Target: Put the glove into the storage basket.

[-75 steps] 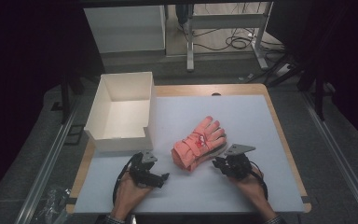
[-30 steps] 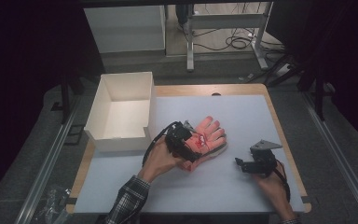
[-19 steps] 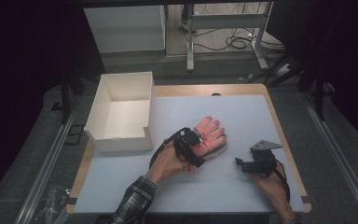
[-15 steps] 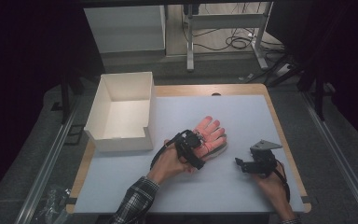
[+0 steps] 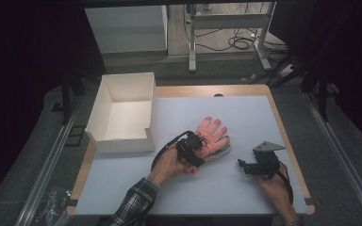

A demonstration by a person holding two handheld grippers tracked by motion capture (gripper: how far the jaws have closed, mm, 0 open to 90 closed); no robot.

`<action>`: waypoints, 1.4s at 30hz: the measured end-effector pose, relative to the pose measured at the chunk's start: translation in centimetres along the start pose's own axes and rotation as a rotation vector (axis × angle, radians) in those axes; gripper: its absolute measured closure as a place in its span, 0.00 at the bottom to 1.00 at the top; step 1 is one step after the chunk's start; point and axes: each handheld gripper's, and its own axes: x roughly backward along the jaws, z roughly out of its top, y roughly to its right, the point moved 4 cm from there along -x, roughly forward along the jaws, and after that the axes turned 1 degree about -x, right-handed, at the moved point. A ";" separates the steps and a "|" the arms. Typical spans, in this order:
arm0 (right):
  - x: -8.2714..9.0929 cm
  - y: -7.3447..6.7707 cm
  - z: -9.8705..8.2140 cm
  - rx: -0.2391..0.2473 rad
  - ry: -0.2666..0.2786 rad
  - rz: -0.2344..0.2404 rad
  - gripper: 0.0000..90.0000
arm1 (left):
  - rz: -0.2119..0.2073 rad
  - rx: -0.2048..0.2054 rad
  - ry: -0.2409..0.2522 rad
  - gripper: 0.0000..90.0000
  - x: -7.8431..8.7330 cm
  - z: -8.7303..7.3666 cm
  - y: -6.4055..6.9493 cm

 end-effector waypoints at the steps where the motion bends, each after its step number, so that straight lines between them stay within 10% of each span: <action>1: 0.0 0.0 0.0 0.001 -0.001 0.000 0.24 | -0.001 0.002 0.001 0.50 0.1 0.0 0.0; 13: 0.0 0.0 0.0 0.000 0.001 0.000 0.24 | -0.010 0.070 0.061 0.50 2.9 0.6 -1.3; 42: 0.0 0.0 0.0 -0.002 0.000 -0.005 0.23 | 0.113 0.196 0.093 0.48 11.2 4.8 -7.2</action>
